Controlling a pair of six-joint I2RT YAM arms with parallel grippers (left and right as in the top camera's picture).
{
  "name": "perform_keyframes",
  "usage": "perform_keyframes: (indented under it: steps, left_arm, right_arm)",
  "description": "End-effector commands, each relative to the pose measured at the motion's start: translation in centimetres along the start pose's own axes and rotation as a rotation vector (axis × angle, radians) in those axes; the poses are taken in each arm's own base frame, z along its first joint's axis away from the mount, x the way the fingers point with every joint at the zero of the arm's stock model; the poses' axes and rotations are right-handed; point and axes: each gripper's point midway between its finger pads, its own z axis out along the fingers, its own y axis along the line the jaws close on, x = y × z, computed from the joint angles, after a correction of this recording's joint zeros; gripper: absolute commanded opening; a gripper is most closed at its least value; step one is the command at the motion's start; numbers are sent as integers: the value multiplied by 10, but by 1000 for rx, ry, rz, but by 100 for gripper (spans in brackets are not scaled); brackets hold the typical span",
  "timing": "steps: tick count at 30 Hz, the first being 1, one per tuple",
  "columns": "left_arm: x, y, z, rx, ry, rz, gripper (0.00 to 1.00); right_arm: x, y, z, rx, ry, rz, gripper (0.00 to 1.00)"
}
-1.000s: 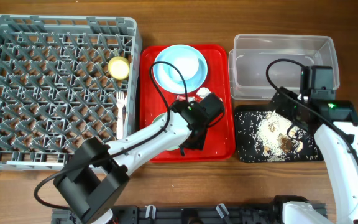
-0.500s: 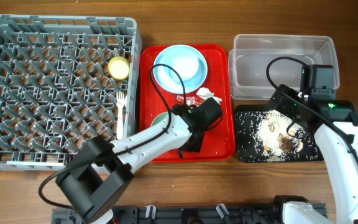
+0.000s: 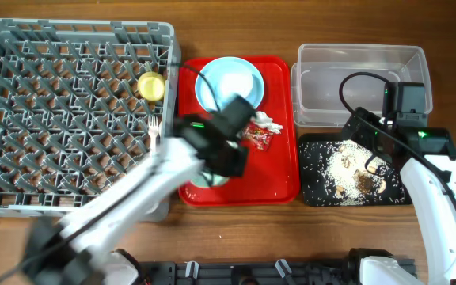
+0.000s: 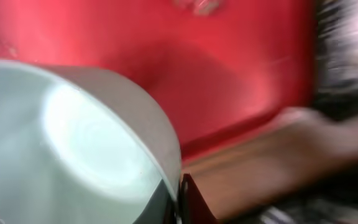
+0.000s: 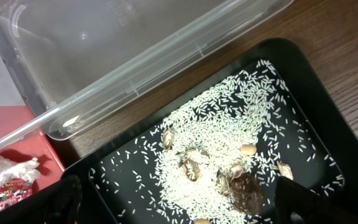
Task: Sort waste into correct bins and load items into the dishwasher rack
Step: 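Carry the green bowl into the dish rack and release it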
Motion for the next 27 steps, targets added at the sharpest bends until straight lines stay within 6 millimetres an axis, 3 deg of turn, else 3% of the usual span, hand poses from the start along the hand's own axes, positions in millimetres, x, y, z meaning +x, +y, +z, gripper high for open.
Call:
perform_keyframes:
  steps: [1,3,6,8,10,13,20,24,27]
  left_arm:
    - [-5,-7,-81,423,-75,-1,4]
    - [-12,35,-122,564,-178,-106,4]
    - [-17,78,-154,768,-331,-201,4]
    - [-15,108,-155,830,-414,-298,4]
    - [-8,146,-139,848,-464,-440,4]
    - [0,163,-119,877,-468,-515,4]
    - [0,172,-86,916,-383,-541,4]
    - [13,179,-65,790,-300,-517,4]
    - [21,192,-61,738,-270,-593,18]
  right_arm:
    - [-3,2,0,-8,0,-7,100]
    - [-3,2,0,-8,0,-7,100]
    - [-3,2,0,-8,0,-7,100]
    - [-3,2,0,-8,0,-7,100]
    - [-3,2,0,-8,0,-7,100]
    - [-3,2,0,-8,0,-7,100]
    - [-3,2,0,-8,0,-7,100]
    - [-3,2,0,-8,0,-7,100]
    - [-3,2,0,-8,0,-7,100]
